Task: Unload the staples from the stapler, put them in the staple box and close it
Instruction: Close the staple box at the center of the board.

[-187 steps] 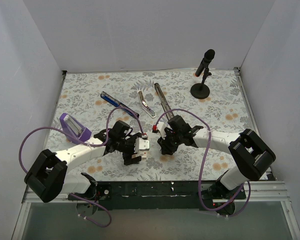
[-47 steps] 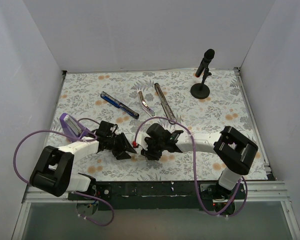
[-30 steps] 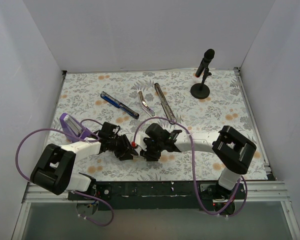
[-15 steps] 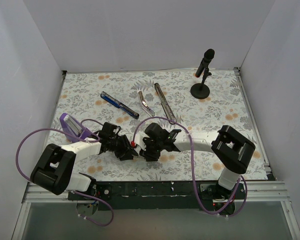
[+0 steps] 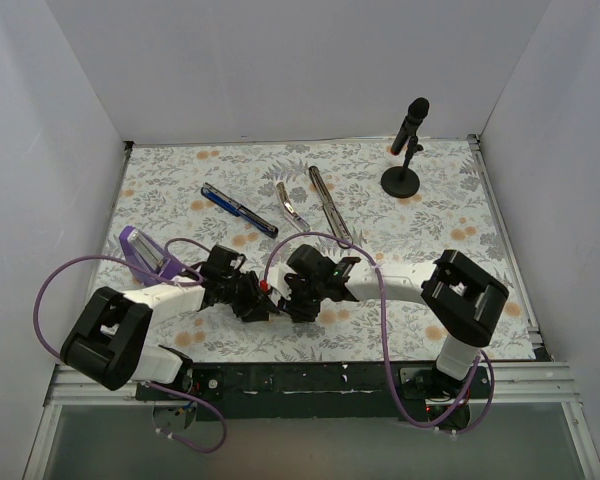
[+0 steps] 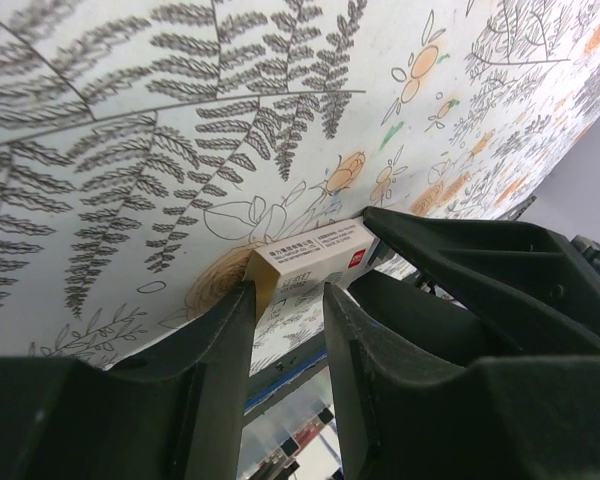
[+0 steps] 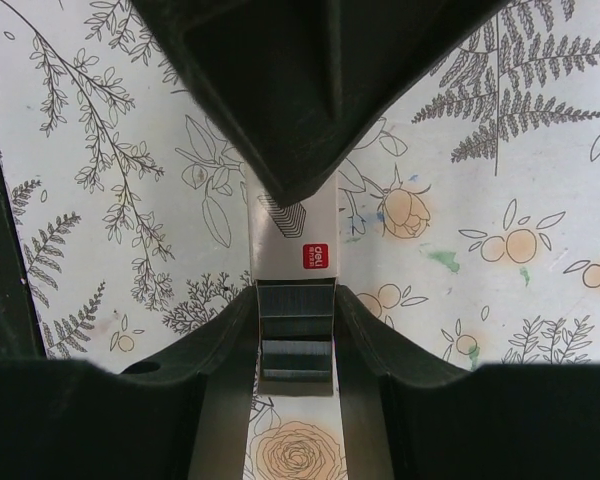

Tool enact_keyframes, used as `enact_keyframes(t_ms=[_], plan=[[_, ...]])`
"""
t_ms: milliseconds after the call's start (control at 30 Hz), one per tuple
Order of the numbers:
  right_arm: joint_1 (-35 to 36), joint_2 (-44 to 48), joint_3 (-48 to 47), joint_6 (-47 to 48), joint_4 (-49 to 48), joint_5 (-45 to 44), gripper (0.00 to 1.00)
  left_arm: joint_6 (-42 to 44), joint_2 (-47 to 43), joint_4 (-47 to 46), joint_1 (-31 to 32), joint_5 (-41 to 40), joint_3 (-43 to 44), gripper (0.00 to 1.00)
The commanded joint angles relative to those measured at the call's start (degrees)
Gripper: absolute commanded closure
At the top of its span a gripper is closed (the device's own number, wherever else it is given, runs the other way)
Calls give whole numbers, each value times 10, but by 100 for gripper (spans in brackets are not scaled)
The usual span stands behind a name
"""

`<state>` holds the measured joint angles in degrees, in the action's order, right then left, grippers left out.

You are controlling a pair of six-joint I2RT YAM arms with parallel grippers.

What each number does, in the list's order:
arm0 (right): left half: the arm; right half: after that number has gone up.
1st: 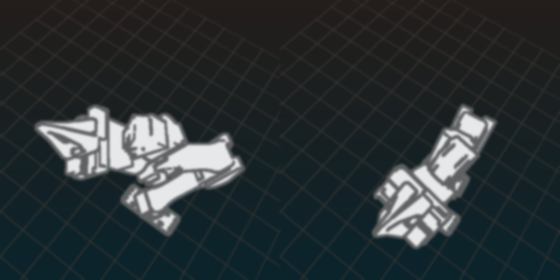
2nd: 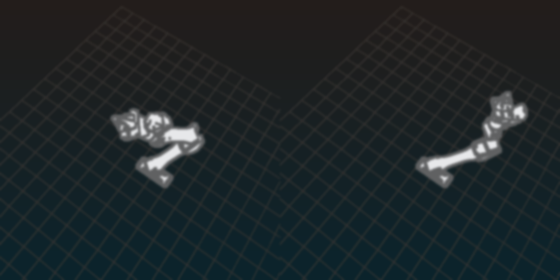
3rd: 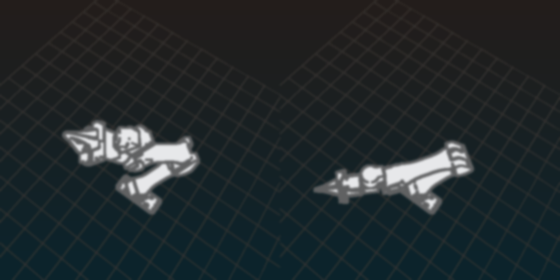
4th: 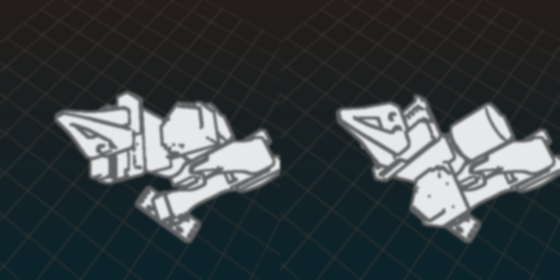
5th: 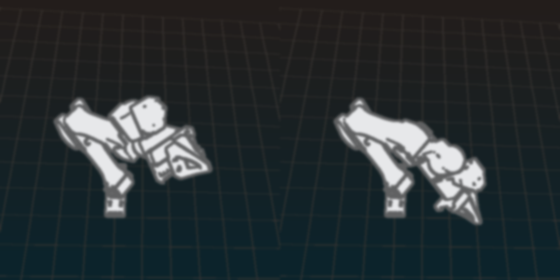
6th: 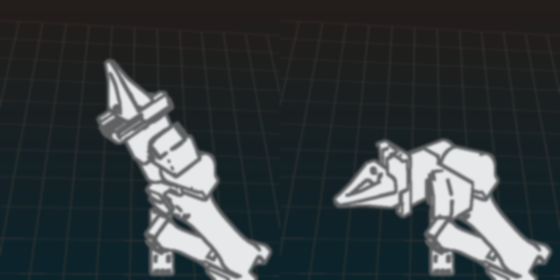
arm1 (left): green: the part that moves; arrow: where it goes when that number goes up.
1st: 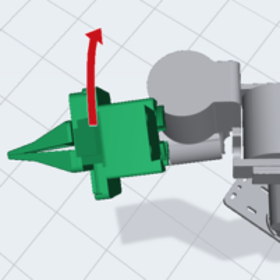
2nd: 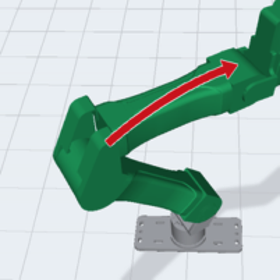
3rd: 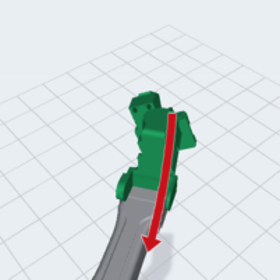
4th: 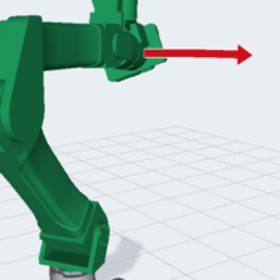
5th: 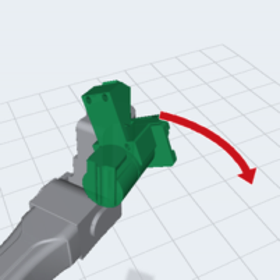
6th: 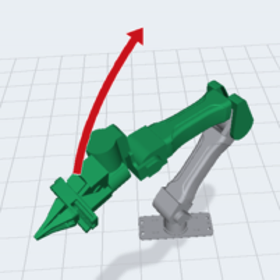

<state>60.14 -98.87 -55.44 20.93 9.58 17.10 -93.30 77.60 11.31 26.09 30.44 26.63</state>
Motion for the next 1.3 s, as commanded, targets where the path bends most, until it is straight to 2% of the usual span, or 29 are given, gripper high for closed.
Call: enact_keyframes(t_ms=[0,233,400,567,667,833,967,1100,1267], plan=[[9,-20,-18,-20,20,-15,59,-10,10,0,24,-9,2,67],[9,-12,-17,-32,21,-23,59,-23,14,-3,34,-22,2,68],[9,17,-3,-20,18,-31,50,-15,14,15,35,-42,13,68],[3,53,14,-14,24,-44,40,-5,4,50,35,-70,31,61],[-7,75,27,-22,16,-43,38,-1,3,59,35,-73,38,60],[-23,134,60,-71,-4,-36,39,7,-1,83,35,-89,47,60],[-26,158,76,-120,-2,-87,44,8,-3,84,35,-93,48,61],[-27,141,84,-158,-1,-150,44,13,12,85,35,-96,56,62],[-29,112,93,-191,-27,-160,44,16,21,82,35,-99,58,63]])
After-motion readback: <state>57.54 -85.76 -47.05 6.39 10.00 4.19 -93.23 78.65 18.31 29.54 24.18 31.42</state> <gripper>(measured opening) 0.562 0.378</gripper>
